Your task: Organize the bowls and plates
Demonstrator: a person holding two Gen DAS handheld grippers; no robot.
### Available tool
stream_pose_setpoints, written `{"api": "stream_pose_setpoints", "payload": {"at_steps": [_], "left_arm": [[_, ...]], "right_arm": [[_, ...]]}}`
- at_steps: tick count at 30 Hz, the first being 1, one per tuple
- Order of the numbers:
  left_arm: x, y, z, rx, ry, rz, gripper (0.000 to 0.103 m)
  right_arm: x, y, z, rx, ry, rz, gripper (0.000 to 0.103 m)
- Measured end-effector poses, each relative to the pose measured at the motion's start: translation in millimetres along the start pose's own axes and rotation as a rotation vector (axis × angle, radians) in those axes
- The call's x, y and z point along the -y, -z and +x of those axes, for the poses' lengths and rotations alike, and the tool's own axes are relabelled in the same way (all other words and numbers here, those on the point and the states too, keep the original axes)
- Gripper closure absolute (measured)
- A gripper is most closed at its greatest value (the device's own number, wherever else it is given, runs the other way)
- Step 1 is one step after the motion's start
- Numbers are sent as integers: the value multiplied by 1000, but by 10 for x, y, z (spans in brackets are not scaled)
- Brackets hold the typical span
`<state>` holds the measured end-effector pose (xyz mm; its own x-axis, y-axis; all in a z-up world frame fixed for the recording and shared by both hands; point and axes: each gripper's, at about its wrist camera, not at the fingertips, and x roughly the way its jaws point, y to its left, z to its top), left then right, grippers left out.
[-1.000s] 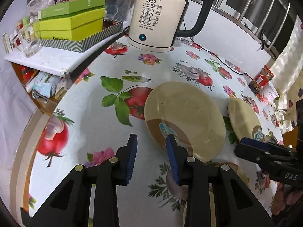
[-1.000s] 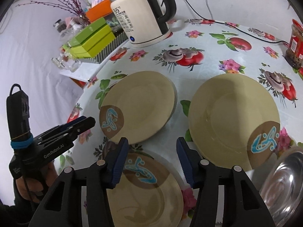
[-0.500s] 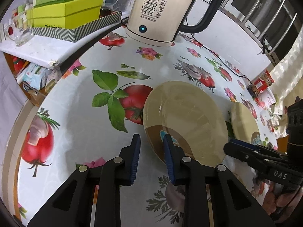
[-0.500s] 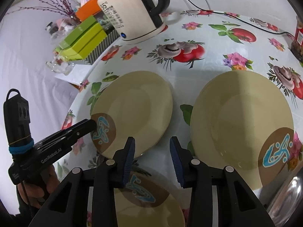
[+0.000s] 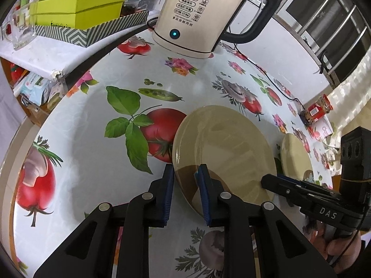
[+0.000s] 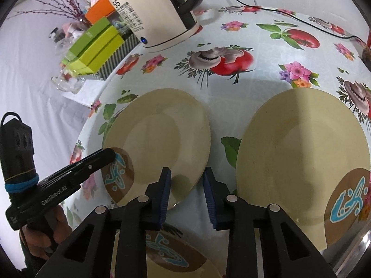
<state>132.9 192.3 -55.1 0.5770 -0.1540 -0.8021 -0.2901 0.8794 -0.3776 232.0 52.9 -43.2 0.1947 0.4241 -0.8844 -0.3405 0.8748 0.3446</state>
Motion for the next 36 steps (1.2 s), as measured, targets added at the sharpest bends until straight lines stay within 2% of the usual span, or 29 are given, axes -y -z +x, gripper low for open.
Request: {"api": "stream_pose_setpoints", "payload": {"at_steps": [11, 23, 36], "left_arm": [[16, 5, -4, -1, -2, -1, 81], [99, 61, -184, 13, -15, 15, 81], [304, 299, -455, 11, -18, 47, 81]], "right_arm": [[20, -16, 3, 13, -1, 7, 78], [-10, 8, -87, 19, -4, 2, 79], [-48, 255, -376, 31, -6, 1, 79]]}}
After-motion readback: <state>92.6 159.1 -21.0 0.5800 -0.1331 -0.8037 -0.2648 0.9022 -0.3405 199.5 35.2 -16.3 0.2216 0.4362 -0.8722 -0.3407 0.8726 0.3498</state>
